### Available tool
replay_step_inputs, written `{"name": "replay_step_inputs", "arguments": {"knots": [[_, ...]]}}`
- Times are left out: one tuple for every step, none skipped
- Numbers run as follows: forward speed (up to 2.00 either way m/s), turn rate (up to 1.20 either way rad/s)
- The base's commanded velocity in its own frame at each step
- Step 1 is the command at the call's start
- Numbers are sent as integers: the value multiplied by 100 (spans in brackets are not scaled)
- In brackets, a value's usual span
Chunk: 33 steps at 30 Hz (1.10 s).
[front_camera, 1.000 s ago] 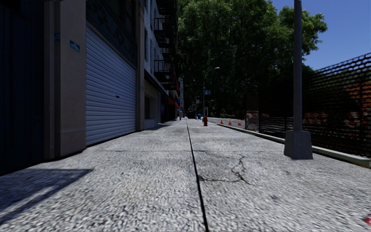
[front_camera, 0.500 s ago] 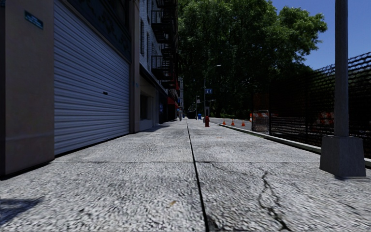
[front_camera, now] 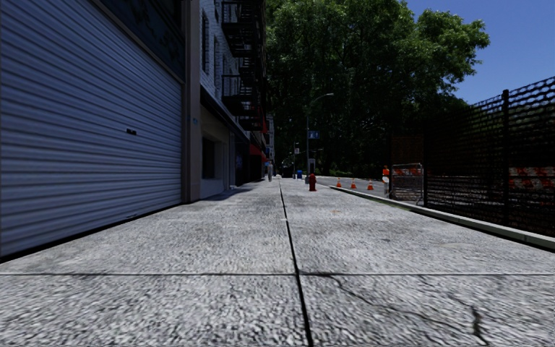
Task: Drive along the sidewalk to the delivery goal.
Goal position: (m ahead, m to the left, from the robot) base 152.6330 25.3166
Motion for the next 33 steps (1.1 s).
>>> {"name": "replay_step_inputs", "arguments": {"knots": [[200, 0], [200, 0], [200, 0], [200, 0], [200, 0], [200, 0], [200, 0], [200, 0], [200, 0], [200, 0], [200, 0], [200, 0], [200, 0], [200, 0], [200, 0], [200, 0], [200, 0], [200, 0], [200, 0], [200, 0], [200, 0], [200, 0], [200, 0], [200, 0], [200, 0], [200, 0], [200, 0], [200, 0], [200, 0], [200, 0], [200, 0], [200, 0], [200, 0]]}}
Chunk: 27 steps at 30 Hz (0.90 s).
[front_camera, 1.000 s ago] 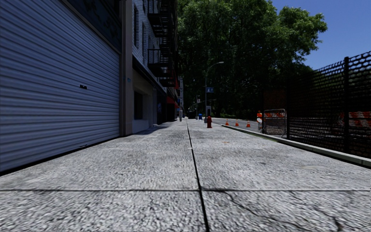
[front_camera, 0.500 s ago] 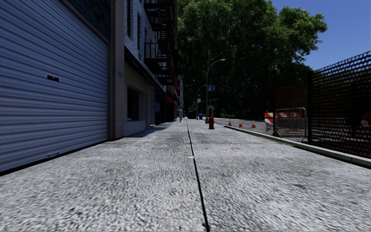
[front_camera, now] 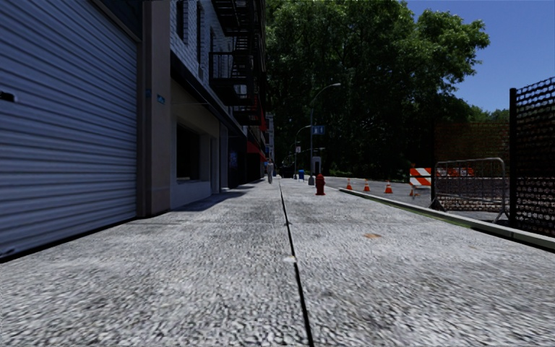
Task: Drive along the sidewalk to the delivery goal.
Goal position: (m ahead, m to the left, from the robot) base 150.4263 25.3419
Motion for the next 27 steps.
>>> {"name": "replay_step_inputs", "arguments": {"knots": [[200, -8], [200, -8], [200, -14], [200, -16], [200, -17], [200, -18], [200, -18], [200, -21], [200, -21], [200, -22], [200, -22], [200, -22], [200, -23], [200, -25], [200, -30], [200, -30], [200, -31], [200, -32], [200, -32], [200, -32], [200, -32], [200, -32], [200, -32], [200, -32], [200, -32], [200, -32], [200, -32]]}}
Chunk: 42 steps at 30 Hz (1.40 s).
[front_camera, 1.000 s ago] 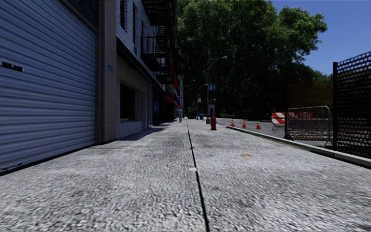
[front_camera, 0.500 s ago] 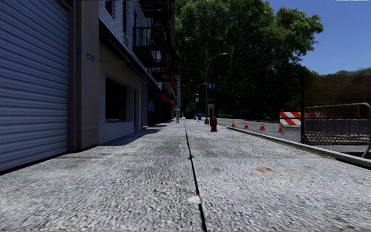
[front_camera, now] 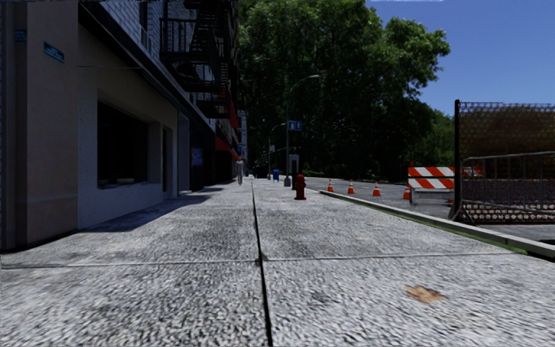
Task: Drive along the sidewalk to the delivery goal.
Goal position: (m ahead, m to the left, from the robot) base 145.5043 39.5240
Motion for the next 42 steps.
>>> {"name": "replay_step_inputs", "arguments": {"knots": [[200, -32], [200, -32], [200, -29], [200, -19], [200, 0], [200, 0], [200, 0], [200, 0], [200, 0], [200, 0], [200, 0], [200, 0], [200, 0], [200, 0], [200, 0], [200, 0], [200, 0], [200, 0], [200, 0], [200, 0], [200, 0], [200, 0], [200, 0], [200, 0], [200, 0], [200, 0], [200, 0], [200, 0], [200, 0], [200, 0], [200, 0], [200, 0], [200, 0], [200, 0], [200, 0], [200, 0], [200, 0], [200, 0], [200, 0], [200, 0], [200, 0], [200, 0]]}}
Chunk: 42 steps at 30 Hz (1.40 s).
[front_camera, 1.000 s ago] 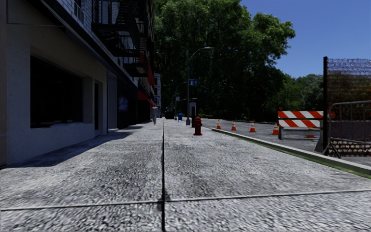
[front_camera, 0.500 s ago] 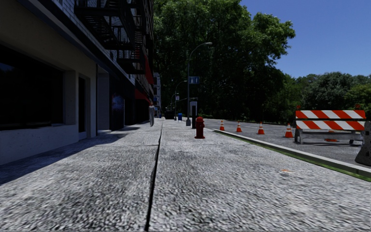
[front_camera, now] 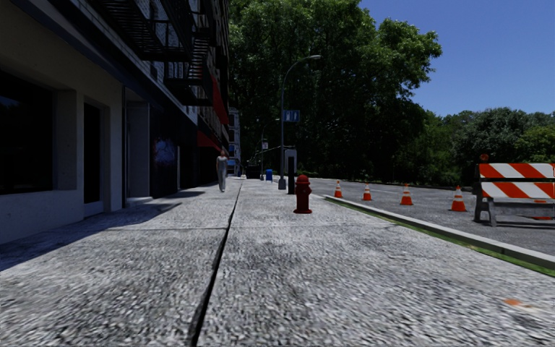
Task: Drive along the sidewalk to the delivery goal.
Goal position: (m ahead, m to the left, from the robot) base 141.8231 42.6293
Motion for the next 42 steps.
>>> {"name": "replay_step_inputs", "arguments": {"knots": [[200, 1], [200, 11], [200, 11], [200, 16], [200, 19], [200, 20], [200, 20], [200, 21], [200, 22], [200, 22], [200, 22], [200, 22], [200, 22], [200, 22], [200, 22], [200, 22], [200, 24], [200, 26], [200, 26], [200, 26], [200, 26], [200, 26], [200, 26], [200, 27], [200, 27], [200, 27], [200, 27], [200, 27], [200, 27], [200, 27], [200, 27], [200, 27], [200, 27], [200, 27], [200, 27], [200, 27], [200, 27], [200, 27], [200, 27], [200, 25], [200, 0], [200, 0]]}}
